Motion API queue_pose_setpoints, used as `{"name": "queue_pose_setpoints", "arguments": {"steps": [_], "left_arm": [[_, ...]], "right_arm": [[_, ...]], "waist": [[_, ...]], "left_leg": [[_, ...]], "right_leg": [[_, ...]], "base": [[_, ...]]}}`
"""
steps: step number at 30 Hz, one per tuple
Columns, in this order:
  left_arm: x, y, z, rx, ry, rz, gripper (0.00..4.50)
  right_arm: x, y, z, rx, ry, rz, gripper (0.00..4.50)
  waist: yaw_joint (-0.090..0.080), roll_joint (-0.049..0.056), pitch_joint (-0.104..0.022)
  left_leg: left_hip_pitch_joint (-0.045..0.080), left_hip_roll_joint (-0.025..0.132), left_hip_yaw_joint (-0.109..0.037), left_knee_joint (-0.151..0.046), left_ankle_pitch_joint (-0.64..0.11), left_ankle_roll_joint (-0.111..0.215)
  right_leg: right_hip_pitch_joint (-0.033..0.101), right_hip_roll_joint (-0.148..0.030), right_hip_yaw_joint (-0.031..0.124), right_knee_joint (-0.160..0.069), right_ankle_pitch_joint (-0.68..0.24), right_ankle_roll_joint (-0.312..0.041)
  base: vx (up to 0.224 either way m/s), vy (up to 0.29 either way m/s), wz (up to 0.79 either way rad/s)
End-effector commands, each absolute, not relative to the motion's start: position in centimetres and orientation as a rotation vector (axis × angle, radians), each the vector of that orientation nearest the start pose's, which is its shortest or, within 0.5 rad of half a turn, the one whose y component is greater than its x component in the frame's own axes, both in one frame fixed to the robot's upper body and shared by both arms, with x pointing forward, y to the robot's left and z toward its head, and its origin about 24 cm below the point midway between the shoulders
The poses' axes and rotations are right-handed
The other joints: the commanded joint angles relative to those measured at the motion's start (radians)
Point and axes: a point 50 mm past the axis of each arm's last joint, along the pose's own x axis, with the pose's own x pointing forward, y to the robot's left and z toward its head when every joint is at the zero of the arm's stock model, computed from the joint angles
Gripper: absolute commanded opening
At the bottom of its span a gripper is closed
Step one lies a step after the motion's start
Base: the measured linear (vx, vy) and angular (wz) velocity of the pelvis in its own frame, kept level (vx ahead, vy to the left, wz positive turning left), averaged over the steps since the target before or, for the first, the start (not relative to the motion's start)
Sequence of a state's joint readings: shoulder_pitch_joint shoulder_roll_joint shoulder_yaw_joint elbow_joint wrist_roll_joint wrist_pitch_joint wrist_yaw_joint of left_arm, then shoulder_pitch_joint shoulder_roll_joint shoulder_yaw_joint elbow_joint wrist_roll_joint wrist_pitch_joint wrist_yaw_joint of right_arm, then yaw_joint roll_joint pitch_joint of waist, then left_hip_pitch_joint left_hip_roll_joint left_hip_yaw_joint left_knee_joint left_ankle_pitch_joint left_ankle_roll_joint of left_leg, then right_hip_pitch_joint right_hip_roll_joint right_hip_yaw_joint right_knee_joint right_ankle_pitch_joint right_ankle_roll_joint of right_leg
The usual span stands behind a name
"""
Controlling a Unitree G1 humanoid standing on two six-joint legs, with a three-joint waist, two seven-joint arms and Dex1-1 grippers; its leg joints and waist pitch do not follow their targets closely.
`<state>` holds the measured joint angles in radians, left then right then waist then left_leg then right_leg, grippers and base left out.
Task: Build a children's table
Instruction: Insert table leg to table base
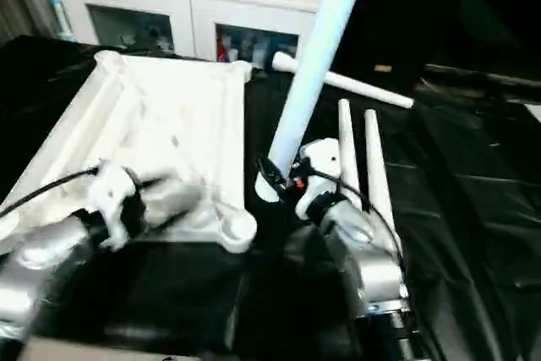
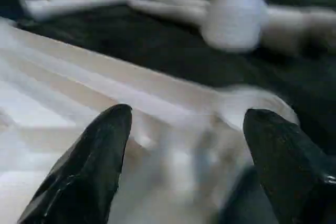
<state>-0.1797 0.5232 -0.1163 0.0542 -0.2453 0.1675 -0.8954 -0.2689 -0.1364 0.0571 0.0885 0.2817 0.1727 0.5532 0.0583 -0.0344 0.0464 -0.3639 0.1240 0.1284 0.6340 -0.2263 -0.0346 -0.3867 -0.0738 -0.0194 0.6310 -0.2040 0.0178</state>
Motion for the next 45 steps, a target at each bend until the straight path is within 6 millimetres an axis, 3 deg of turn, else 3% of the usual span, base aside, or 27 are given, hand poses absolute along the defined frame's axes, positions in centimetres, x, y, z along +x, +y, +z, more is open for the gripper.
{"name": "queue_pose_setpoints", "arguments": {"steps": [1, 2, 3, 5, 7, 10, 15, 18, 21, 22, 24, 25, 27, 28, 29, 30, 32, 33, 34, 35, 36, 37, 38, 39, 41, 43, 45], "left_arm": [[26.6, 17.3, 6.7, 0.256, 0.276, -1.132, 3.88], [26.7, 17.3, 6.7, 0.263, 0.294, -1.166, 3.88], [26.7, 17.3, 6.7, 0.265, 0.298, -1.173, 3.72], [28.4, 16.9, 6.9, 0.313, 0.311, -1.212, 3.54], [29.0, 16.9, 7.1, 0.338, 0.305, -1.208, 3.51], [29.7, 17.0, 7.1, 0.378, 0.346, -1.251, 3.15], [29.6, 18.2, 6.4, 0.455, 0.472, -1.321, 2.72], [29.0, 19.0, 6.3, 0.432, 0.52, -1.363, 2.66], [28.8, 19.5, 6.1, 0.434, 0.525, -1.349, 2.34], [28.9, 20.0, 5.8, 0.464, 0.526, -1.312, 2.26], [29.1, 20.3, 5.6, 0.489, 0.524, -1.289, 2.12], [29.4, 20.3, 5.6, 0.511, 0.515, -1.269, 2.12], [30.0, 20.1, 5.7, 0.518, 0.511, -1.263, 1.9], [30.2, 19.9, 5.8, 0.512, 0.51, -1.269, 1.84], [30.2, 19.8, 5.8, 0.506, 0.515, -1.28, 1.78], [30.2, 19.5, 5.9, 0.508, 0.52, -1.306, 1.69], [30.3, 18.8, 6.0, 0.497, 0.514, -1.347, 1.54], [30.5, 18.4, 6.0, 0.497, 0.511, -1.357, 1.48], [30.6, 18.2, 5.9, 0.499, 0.509, -1.362, 1.42], [30.5, 18.0, 5.6, 0.508, 0.52, -1.377, 1.34], [30.4, 17.8, 5.4, 0.513, 0.528, -1.39, 1.25], [30.3, 17.8, 5.3, 0.515, 0.534, -1.4, 1.1], [30.3, 17.6, 5.1, 0.513, 0.537, -1.408, 1.06], [30.3, 17.6, 5.1, 0.513, 0.537, -1.408, 1.06], [30.5, 17.2, 4.8, 0.507, 0.54, -1.418, 0.91], [30.6, 16.9, 4.8, 0.504, 0.546, -1.427, 0.7], [30.8, 16.7, 4.7, 0.51, 0.551, -1.433, 0.64]], "right_arm": [[29.4, -12.0, 9.0, 0.129, -0.037, 0.746, 1.87], [29.3, -12.1, 9.0, 0.129, -0.034, 0.764, 1.87], [29.3, -12.1, 9.1, 0.129, -0.033, 0.767, 1.87], [29.7, -12.4, 9.5, 0.065, -0.023, 0.833, 1.87], [29.8, -12.5, 9.7, 0.044, -0.024, 0.851, 1.87], [30.0, -12.6, 10.1, 0.03, -0.019, 0.887, 1.87], [29.9, -12.6, 9.9, 0.009, 0.002, 0.932, 1.87], [29.8, -12.0, 9.8, 0.027, 0.008, 0.964, 1.87], [29.9, -11.5, 9.5, 0.024, 0.014, 0.974, 1.87], [29.9, -11.0, 9.5, 0.036, 0.01, 0.992, 1.87], [29.7, -10.7, 9.6, 0.057, 0.008, 1.001, 1.87], [29.6, -10.6, 9.7, 0.069, 0.012, 1.008, 1.87], [29.4, -10.7, 9.4, 0.077, 0.027, 1.021, 1.87], [29.3, -10.7, 9.2, 0.078, 0.035, 1.026, 1.87], [29.2, -10.7, 9.0, 0.072, 0.039, 1.029, 1.87], [29.2, -10.8, 8.8, 0.05, 0.041, 1.033, 1.87], [29.2, -11.2, 9.0, 0.036, 0.034, 1.031, 1.87], [29.2, -11.6, 9.1, 0.042, 0.028, 1.02, 1.87], [29.3, -11.8, 9.1, 0.048, 0.026, 1.012, 1.87], [29.3, -12.1, 9.1, 0.039, 0.029, 0.998, 1.87], [29.2, -12.2, 9.1, 0.033, 0.029, 0.986, 1.87], [29.2, -12.2, 9.1, 0.029, 0.029, 0.981, 1.87], [29.1, -12.3, 9.2, 0.035, 0.025, 0.972, 1.87], [29.1, -12.3, 9.2, 0.035, 0.025, 0.972, 1.87], [28.7, -12.4, 9.2, 0.036, 0.025, 0.967, 1.87], [28.6, -12.5, 9.2, 0.029, 0.028, 0.961, 1.87], [28.5, -12.7, 9.3, 0.037, 0.027, 0.96, 1.87]], "waist": [[-0.004, 0.015, -0.029], [0.001, 0.029, -0.031], [-0.001, 0.024, -0.03], [-0.002, 0.041, -0.034], [-0.002, 0.033, -0.035], [-0.003, 0.037, -0.036], [-0.004, 0.03, -0.042], [0.001, 0.03, -0.048], [0.007, 0.035, -0.057], [0.012, 0.017, -0.067], [0.016, 0.023, -0.072], [0.016, 0.001, -0.067], [0.03, 0.011, -0.063], [0.032, 0.025, -0.058], [0.034, 0.017, -0.055], [0.036, 0.033, -0.055], [0.033, 0.035, -0.05], [0.037, 0.054, -0.049], [0.034, 0.048, -0.047], [0.035, 0.055, -0.05], [0.035, 0.062, -0.049], [0.033, 0.051, -0.049], [0.036, 0.065, -0.053], [0.033, 0.06, -0.052], [0.033, 0.072, -0.057], [0.033, 0.068, -0.058], [0.033, 0.076, -0.058]], "left_leg": [[0.034, 0.08, -0.029, -0.118, -0.534, -0.076], [0.034, 0.08, -0.029, -0.118, -0.516, -0.079], [0.033, 0.081, -0.027, -0.119, -0.509, -0.076], [0.026, 0.08, -0.027, -0.121, -0.479, -0.081], [0.02, 0.08, -0.022, -0.119, -0.423, -0.069], [0.011, 0.083, -0.02, -0.121, -0.368, -0.062], [0.01, 0.084, -0.014, -0.119, -0.304, -0.044], [0.009, 0.087, -0.007, -0.116, -0.253, -0.021], [0.009, 0.088, 0.002, -0.106, -0.151, 0.003], [0.006, 0.087, 0.007, -0.097, -0.069, 0.033], [0.003, 0.084, 0.012, -0.086, 0.039, 0.085], [0.004, 0.086, 0.019, -0.086, 0.037, 0.11], [0.006, 0.091, 0.018, -0.089, 0.005, 0.105], [0.01, 0.097, 0.018, -0.095, -0.041, 0.075], [0.013, 0.1, 0.019, -0.1, -0.091, 0.044], [0.014, 0.1, 0.018, -0.1, -0.112, 0.027], [0.02, 0.103, 0.023, -0.111, -0.212, -0.035], [0.021, 0.102, 0.02, -0.111, -0.229, -0.05], [0.019, 0.102, 0.02, -0.114, -0.253, -0.06], [0.025, 0.102, 0.022, -0.113, -0.271, -0.069], [0.023, 0.102, 0.019, -0.112, -0.27, -0.072], [0.013, 0.1, 0.018, -0.113, -0.253, -0.063], [0.013, 0.099, 0.018, -0.109, -0.228, -0.056], [0.013, 0.099, 0.021, -0.109, -0.225, -0.051], [0.01, 0.097, 0.02, -0.103, -0.19, -0.041], [0.008, 0.096, 0.022, -0.1, -0.17, -0.029], [0.006, 0.097, 0.022, -0.1, -0.157, -0.021]], "right_leg": [[0.004, -0.071, 0.038, -0.104, -0.531, -0.141], [0.005, -0.078, 0.042, -0.107, -0.553, -0.132], [0.004, -0.077, 0.042, -0.111, -0.561, -0.126], [0.012, -0.074, 0.039, -0.106, -0.519, -0.13], [0.019, -0.078, 0.04, -0.106, -0.49, -0.139], [0.025, -0.081, 0.04, -0.102, -0.465, -0.156], [0.027, -0.079, 0.042, -0.093, -0.368, -0.193], [0.028, -0.08, 0.041, -0.081, -0.27, -0.231], [0.031, -0.075, 0.034, -0.063, -0.072, -0.288], [0.039, -0.074, 0.031, -0.05, 0.036, -0.305], [0.036, -0.071, 0.025, -0.037, 0.183, -0.329], [0.033, -0.07, 0.022, -0.042, 0.184, -0.335], [0.034, -0.082, 0.022, -0.046, 0.094, -0.324], [0.03, -0.08, 0.02, -0.053, 0.031, -0.315], [0.029, -0.077, 0.02, -0.055, -0.018, -0.306], [0.028, -0.08, 0.021, -0.054, -0.038, -0.3], [0.028, -0.077, 0.022, -0.068, -0.13, -0.276], [0.026, -0.079, 0.024, -0.065, -0.141, -0.275], [0.029, -0.079, 0.025, -0.07, -0.158, -0.269], [0.027, -0.079, 0.025, -0.076, -0.163, -0.266], [0.029, -0.079, 0.026, -0.072, -0.153, -0.268], [0.038, -0.079, 0.026, -0.071, -0.141, -0.266], [0.037, -0.081, 0.027, -0.07, -0.134, -0.265], [0.036, -0.079, 0.027, -0.074, -0.133, -0.264], [0.04, -0.077, 0.025, -0.068, -0.092, -0.275], [0.041, -0.076, 0.024, -0.068, -0.086, -0.277], [0.04, -0.076, 0.024, -0.07, -0.089, -0.278]], "base": [[-0.089, -0.009, 0.05], [-0.08, -0.002, 0.02], [-0.066, -0.002, -0.01], [-0.061, 0.001, -0.02], [-0.026, 0.003, -0.02], [0.0, 0.0, 0.0], [0.0, 0.0, 0.0], [0.043, -0.006, 0.0], [0.05, -0.005, 0.01], [0.073, -0.007, 0.02], [0.069, -0.011, 0.04], [0.056, -0.012, 0.06], [0.0, 0.0, 0.0], [0.0, 0.0, 0.0], [0.0, 0.0, 0.0], [0.0, 0.0, 0.0], [0.0, 0.0, 0.0], [0.0, 0.0, 0.0], [0.0, 0.0, 0.0], [0.0, 0.0, 0.0], [0.0, 0.0, 0.0], [0.0, 0.0, 0.0], [0.0, 0.0, 0.0], [0.0, 0.0, 0.0], [0.0, 0.0, 0.0], [0.0, 0.0, 0.0], [0.0, 0.0, 0.0]]}}
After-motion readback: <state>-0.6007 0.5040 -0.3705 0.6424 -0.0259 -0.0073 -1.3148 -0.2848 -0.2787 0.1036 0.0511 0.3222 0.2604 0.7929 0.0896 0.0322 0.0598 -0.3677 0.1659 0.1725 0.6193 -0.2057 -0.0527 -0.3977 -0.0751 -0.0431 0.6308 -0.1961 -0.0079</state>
